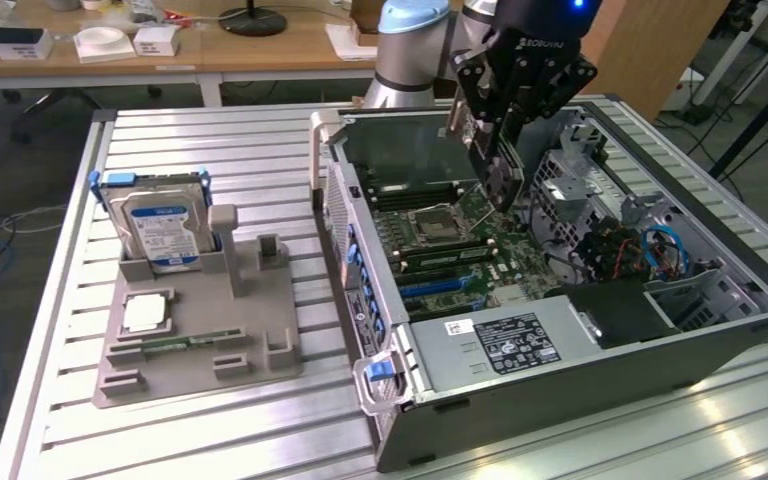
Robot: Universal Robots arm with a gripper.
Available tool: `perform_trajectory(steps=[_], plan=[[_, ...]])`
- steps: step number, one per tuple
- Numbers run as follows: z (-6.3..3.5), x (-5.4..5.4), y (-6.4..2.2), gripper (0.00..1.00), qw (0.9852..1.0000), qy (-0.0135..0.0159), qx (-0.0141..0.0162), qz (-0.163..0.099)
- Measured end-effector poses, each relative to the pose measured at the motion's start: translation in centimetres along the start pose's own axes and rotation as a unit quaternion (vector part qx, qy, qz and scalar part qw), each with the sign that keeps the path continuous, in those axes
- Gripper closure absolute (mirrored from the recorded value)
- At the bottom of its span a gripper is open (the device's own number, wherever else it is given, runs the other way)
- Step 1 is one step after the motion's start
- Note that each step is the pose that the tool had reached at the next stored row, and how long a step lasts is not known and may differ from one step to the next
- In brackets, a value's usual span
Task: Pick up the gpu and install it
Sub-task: 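Pick up the gpu and move the gpu toward the slot, then insert the gpu into the slot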
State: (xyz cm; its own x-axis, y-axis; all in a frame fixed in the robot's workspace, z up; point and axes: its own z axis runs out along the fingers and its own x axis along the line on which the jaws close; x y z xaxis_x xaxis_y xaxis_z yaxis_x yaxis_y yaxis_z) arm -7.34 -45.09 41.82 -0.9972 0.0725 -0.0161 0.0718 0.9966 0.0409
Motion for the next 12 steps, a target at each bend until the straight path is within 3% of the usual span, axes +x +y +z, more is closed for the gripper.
perform_trajectory(steps=[12], plan=[[0.04,0.0,0.01,0.74,1.0,0.0,0.001,-0.001]])
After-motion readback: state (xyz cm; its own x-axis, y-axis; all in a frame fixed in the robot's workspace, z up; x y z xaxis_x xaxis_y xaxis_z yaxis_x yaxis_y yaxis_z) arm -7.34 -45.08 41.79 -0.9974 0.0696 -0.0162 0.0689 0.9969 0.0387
